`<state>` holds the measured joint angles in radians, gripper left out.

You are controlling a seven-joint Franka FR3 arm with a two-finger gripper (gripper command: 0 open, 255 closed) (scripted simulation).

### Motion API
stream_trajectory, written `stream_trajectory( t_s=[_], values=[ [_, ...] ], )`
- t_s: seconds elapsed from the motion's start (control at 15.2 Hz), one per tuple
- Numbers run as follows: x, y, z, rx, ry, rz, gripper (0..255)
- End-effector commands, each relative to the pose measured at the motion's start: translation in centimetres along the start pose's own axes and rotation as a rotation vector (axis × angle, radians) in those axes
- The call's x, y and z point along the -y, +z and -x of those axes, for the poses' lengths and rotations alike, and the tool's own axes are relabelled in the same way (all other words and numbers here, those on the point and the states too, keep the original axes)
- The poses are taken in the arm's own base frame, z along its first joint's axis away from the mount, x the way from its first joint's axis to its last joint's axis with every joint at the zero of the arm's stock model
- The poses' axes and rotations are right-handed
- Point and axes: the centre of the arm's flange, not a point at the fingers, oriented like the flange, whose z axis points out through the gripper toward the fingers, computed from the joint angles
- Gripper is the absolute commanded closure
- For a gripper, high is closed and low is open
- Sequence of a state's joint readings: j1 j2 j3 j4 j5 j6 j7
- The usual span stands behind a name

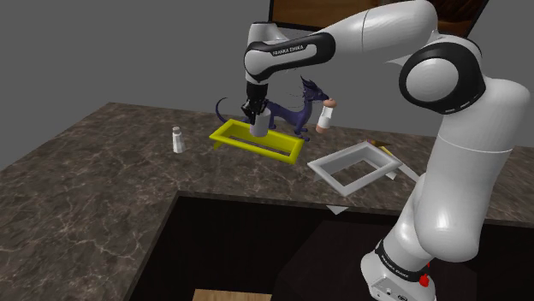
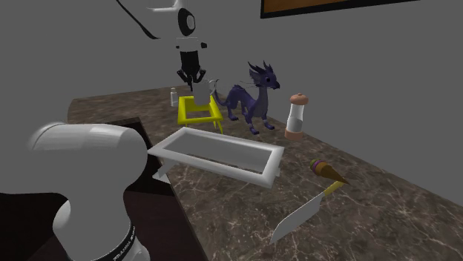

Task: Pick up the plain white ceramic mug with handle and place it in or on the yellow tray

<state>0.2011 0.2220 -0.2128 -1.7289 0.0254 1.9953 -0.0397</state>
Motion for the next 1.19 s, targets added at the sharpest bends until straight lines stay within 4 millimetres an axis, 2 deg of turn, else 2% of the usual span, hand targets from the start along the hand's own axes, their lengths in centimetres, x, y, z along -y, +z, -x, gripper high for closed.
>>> stream_trajectory(
  t_s=[0.0,0.33,0.59,1.12],
  values=[
    [0.0,0.0,0.0,0.0,0.0,0.0,0],
    [0.0,0.0,0.0,0.0,0.0,0.0,0],
    [0.0,-5.0,0.0,0.0,0.0,0.0,0],
    [0.0,-5.0,0.0,0.0,0.0,0.0,0]
  ],
)
